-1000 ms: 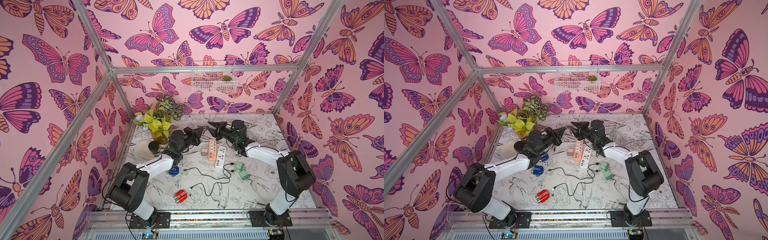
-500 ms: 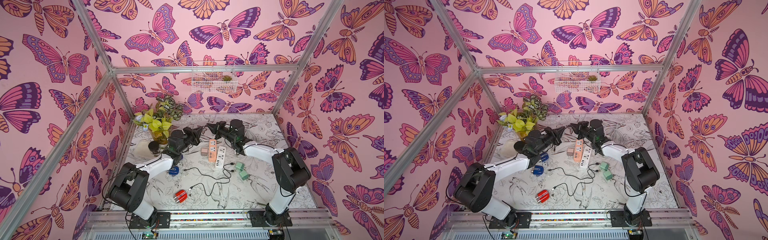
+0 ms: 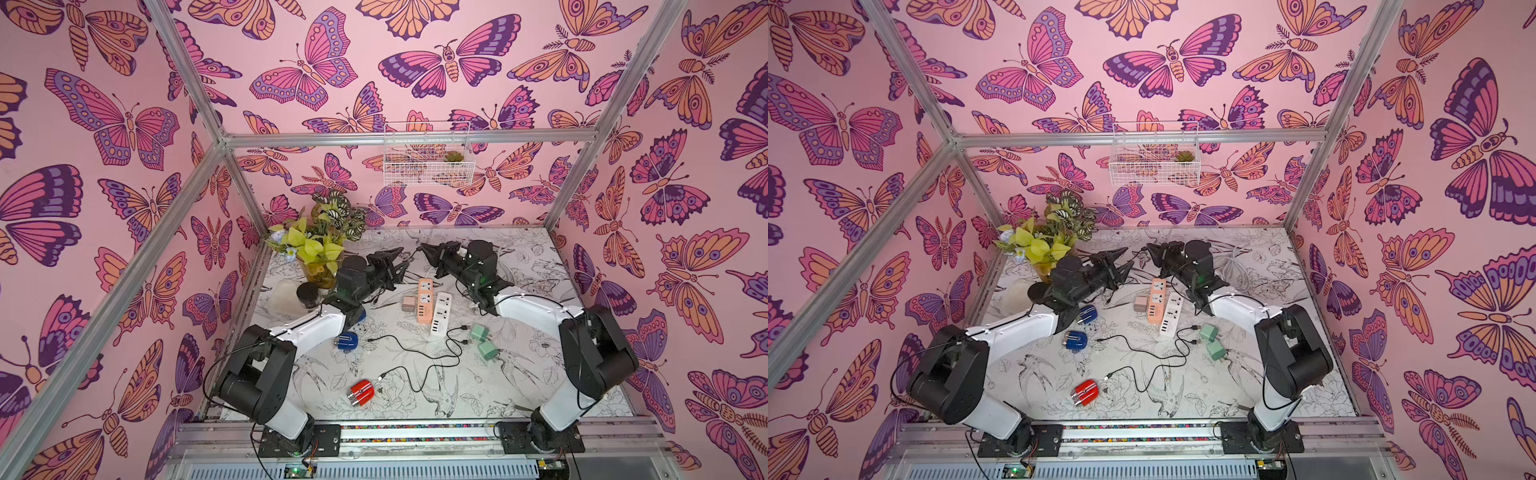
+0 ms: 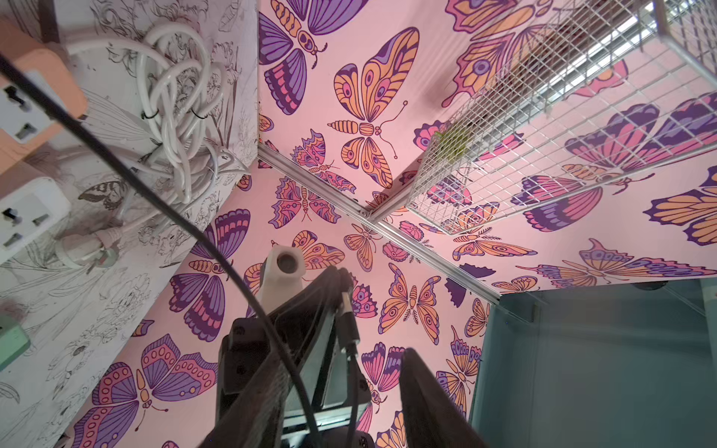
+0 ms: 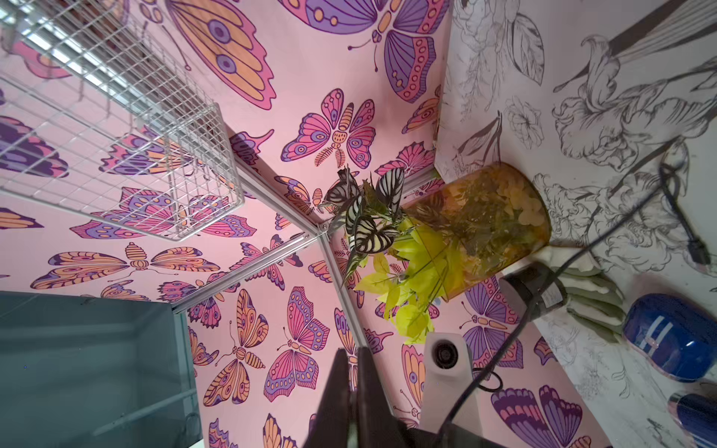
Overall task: Charge the electric shaver
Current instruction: Pick up the charging cable from the center of the board.
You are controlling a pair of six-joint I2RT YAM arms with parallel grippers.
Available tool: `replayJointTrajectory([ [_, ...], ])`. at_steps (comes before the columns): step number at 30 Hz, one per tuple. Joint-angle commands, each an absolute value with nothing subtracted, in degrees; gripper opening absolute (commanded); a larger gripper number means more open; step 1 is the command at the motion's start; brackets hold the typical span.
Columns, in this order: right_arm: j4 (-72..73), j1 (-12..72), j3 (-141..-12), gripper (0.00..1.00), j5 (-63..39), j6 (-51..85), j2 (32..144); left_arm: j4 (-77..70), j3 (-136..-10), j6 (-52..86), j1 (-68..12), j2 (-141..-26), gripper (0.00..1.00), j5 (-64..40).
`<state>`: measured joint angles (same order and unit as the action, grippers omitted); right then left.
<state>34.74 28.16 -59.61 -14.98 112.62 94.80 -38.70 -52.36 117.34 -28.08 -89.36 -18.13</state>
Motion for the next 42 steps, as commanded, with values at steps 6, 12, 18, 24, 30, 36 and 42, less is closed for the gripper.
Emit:
replayJointTrajectory([
  [6, 22.7, 31.1, -60.1, 0.00, -7.6, 105.4, 90.5, -32.3, -59.4, 109.0, -28.9, -91.8, 0.47, -22.9],
  [12, 20.7, 31.2, -61.3, 0.00, -6.9, 104.8, 90.5, -26.5, -61.1, 104.6, -29.0, -92.4, 0.40, -26.0],
  [18, 19.6, 31.3, -62.6, 0.00, -8.1, 104.4, 90.5, -25.3, -62.4, 102.8, -29.0, -93.8, 0.37, -27.1],
  [24, 20.5, 31.4, -62.5, 0.00, -8.0, 104.6, 91.0, -24.2, -63.3, 101.9, -29.0, -94.9, 0.31, -28.1],
  [30, 20.5, 31.4, -62.6, 0.00, -8.5, 104.5, 91.7, -24.3, -63.9, 101.8, -29.0, -95.2, 0.27, -28.4],
  [36, 21.0, 31.3, -63.1, 0.00, -9.0, 104.6, 92.8, -24.3, -63.3, 102.1, -28.9, -95.0, 0.21, -28.6],
  [42, 20.6, 31.4, -63.5, 0.00, -9.2, 104.4, 92.7, -24.3, -63.4, 102.0, -28.9, -95.4, 0.16, -28.9],
])
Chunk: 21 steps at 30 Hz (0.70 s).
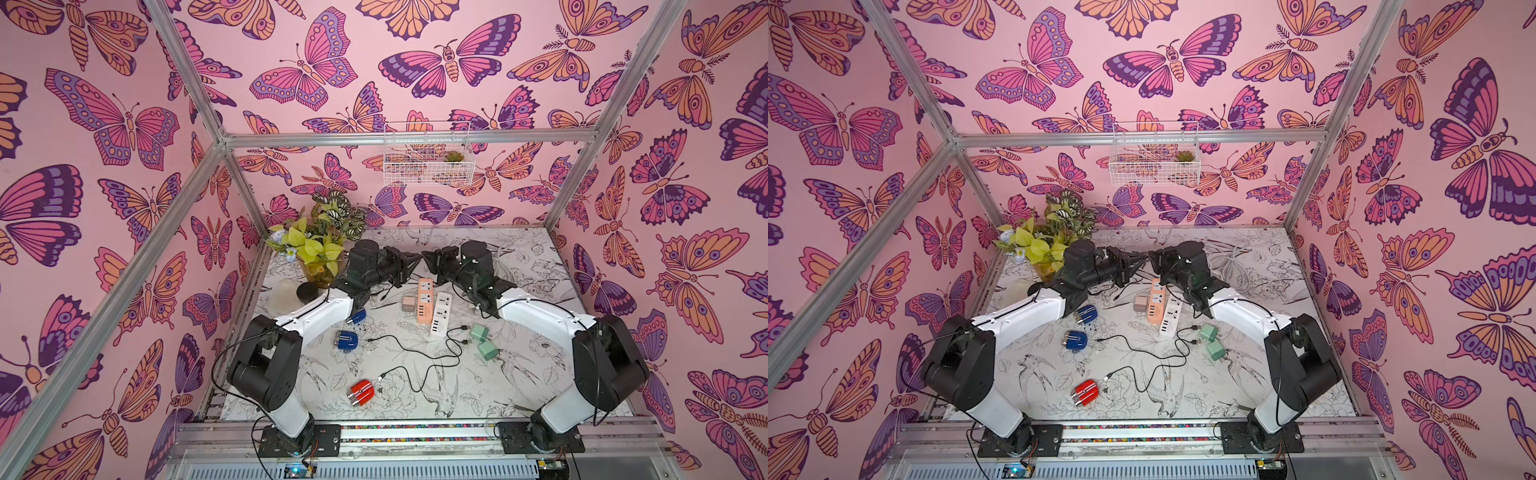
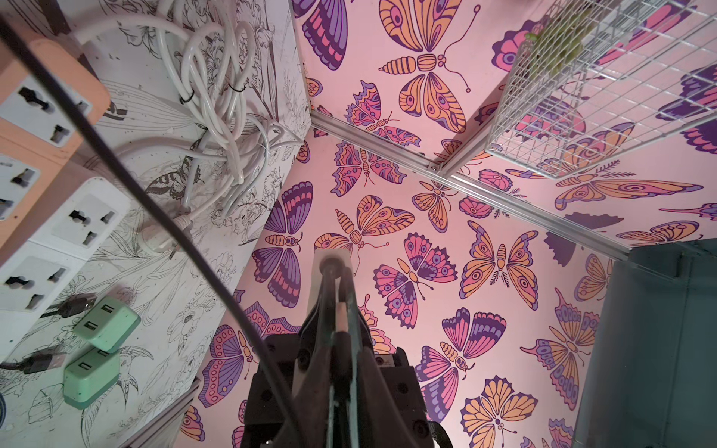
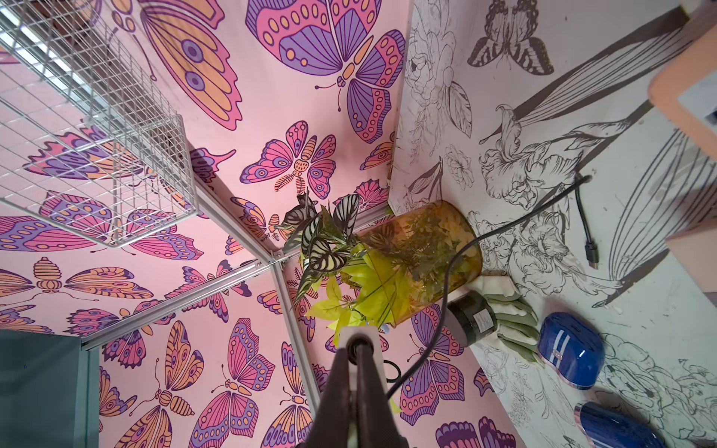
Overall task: Charge the electric shaver
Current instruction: Pick up the charging cable from the center of the board.
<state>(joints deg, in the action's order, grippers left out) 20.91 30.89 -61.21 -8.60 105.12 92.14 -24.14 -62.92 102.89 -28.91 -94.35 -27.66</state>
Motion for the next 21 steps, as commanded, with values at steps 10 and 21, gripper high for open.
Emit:
replayJointTrajectory([
  [10, 19.7, 31.4, -63.2, 0.00, -9.3, 104.2, 91.6, -23.6, -63.3, 101.7, -28.5, -95.7, 0.05, -29.2],
  [21, -4.6, 29.2, -69.5, 0.43, -15.2, 89.1, 86.8, -19.4, -61.1, 91.1, -22.9, -92.5, 0.00, -38.5],
])
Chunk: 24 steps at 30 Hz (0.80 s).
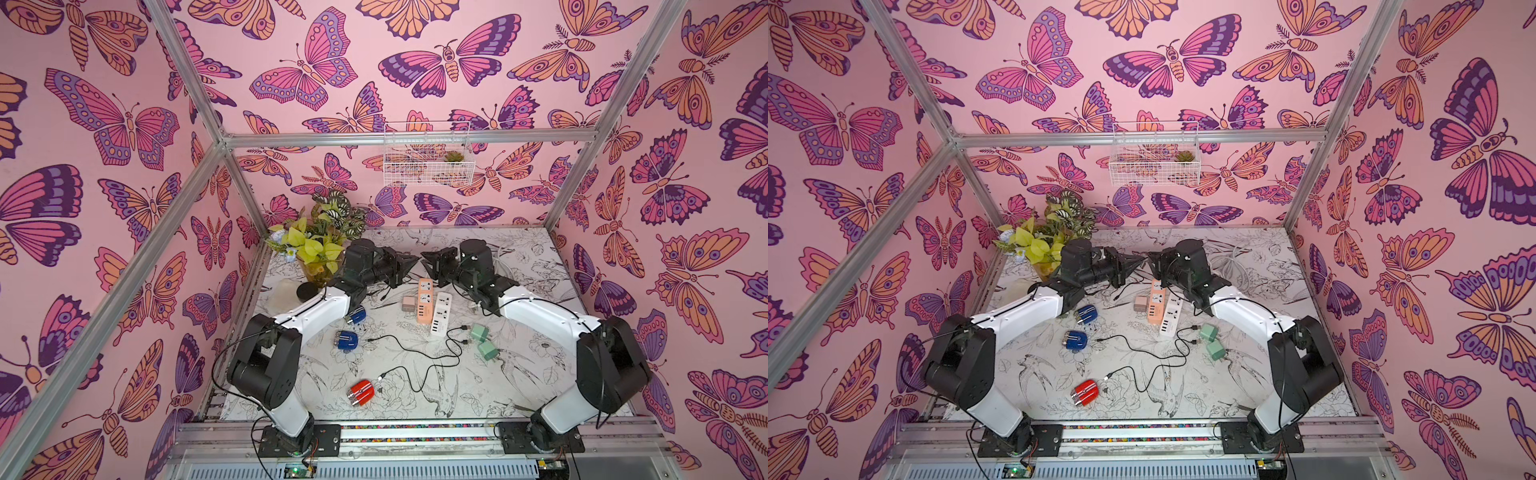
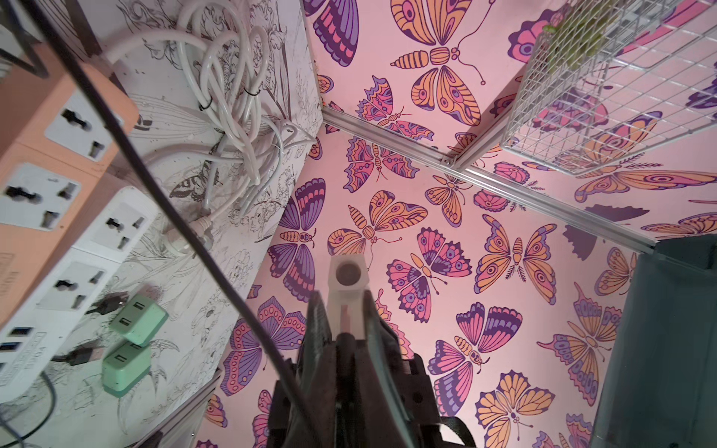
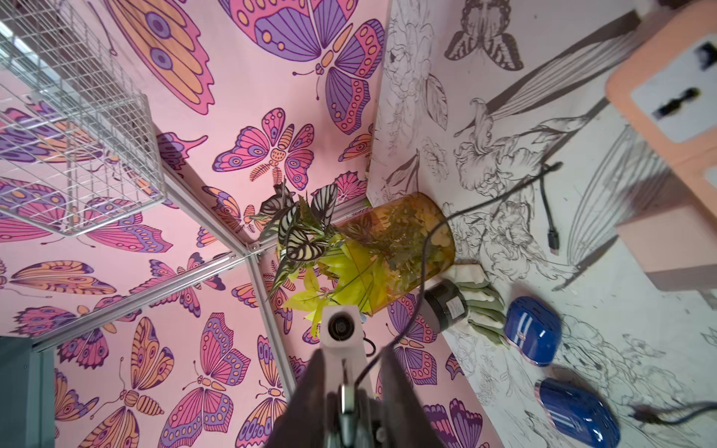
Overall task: Charge the electric shaver
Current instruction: Pick up the charging cable from the center of the board, then move the socket to the center of the board.
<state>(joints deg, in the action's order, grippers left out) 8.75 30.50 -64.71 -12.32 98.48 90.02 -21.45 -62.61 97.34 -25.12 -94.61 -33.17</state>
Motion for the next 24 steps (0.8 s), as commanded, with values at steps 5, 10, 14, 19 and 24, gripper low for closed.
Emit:
replayJointTrajectory([
  [5, -24.7, 28.5, -79.7, 0.47, -15.1, 70.6, 89.6, -16.3, -57.1, 81.4, -19.4, -88.8, 0.00, -48.2],
  [10, -37.0, 31.4, -89.3, 0.48, -15.0, 61.4, 100.3, -8.5, -52.8, 72.1, -16.1, -83.9, 0.00, -52.8],
  [14, -44.4, 35.3, -98.1, 0.48, -11.9, 55.6, 108.9, -2.9, -49.2, 69.0, -13.7, -78.9, 0.00, -52.1],
  [19, -51.0, 37.7, -106.7, 0.48, -9.4, 53.1, 118.9, 8.1, -48.0, 65.0, -12.0, -69.1, 0.00, -46.1],
  [24, -51.7, 38.1, -107.9, 0.47, -8.7, 55.6, 123.0, 16.0, -48.9, 63.4, -11.5, -62.7, 0.00, -40.1],
])
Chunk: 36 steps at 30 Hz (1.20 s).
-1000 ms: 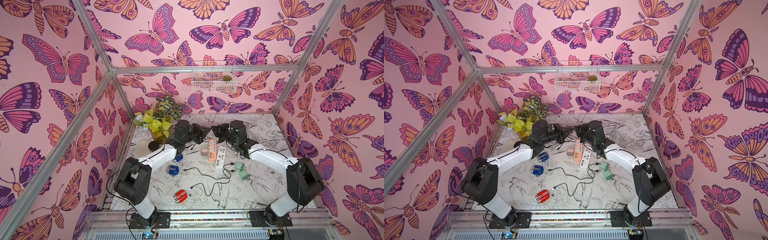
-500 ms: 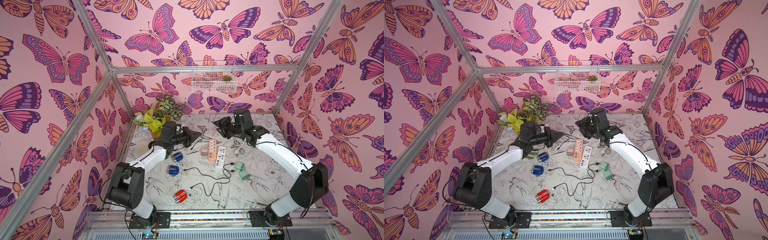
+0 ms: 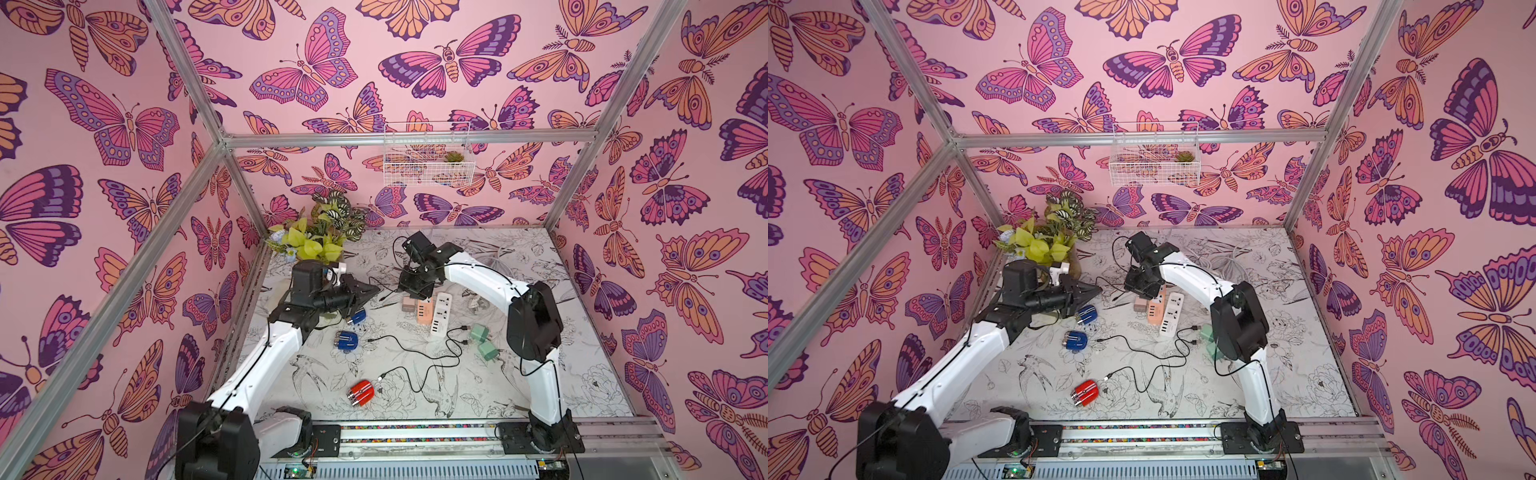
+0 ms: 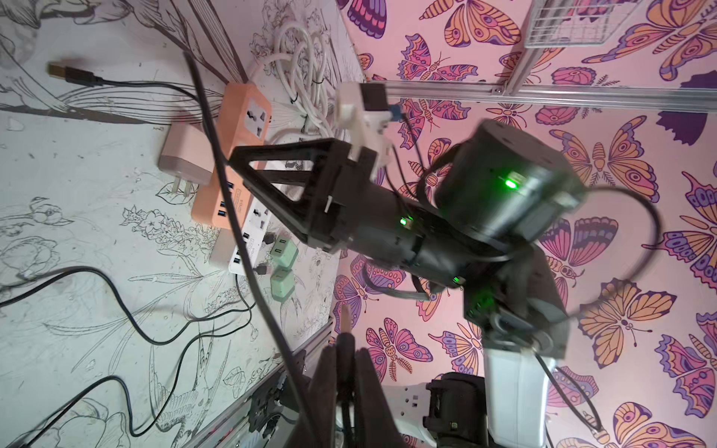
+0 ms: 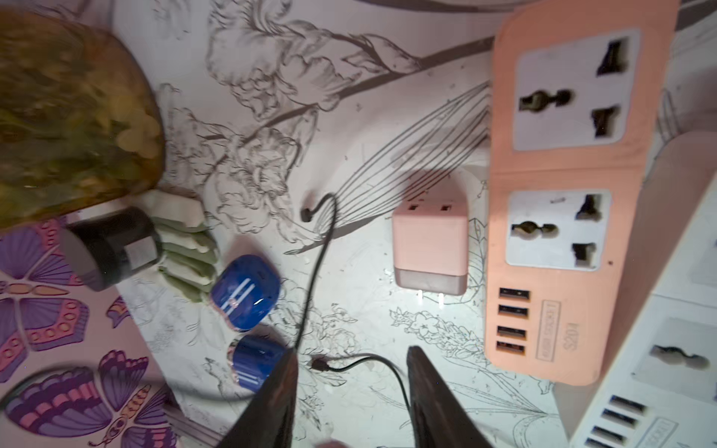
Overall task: Charge the electric shaver
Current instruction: Move the socket to the center of the board.
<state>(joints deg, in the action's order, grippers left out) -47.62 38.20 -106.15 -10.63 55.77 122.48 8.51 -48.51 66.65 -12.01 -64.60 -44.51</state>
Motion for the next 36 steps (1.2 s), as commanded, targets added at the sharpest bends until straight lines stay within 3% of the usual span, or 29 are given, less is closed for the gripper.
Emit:
replayJointTrajectory([
  [1, -50.8, 38.3, -107.7, 0.47, -9.2, 56.6, 123.4, 16.2, -48.8, 63.6, -11.4, -62.0, 0.00, -39.3],
  [15, -37.9, 40.8, -101.0, 0.61, -14.6, 70.7, 128.1, 16.2, -49.0, 63.9, -11.1, -62.8, 0.00, -40.5],
  [36, -33.7, 32.6, -97.6, 0.68, -12.0, 70.4, 126.1, 14.6, -49.0, 64.5, -10.8, -63.9, 0.00, -41.7],
])
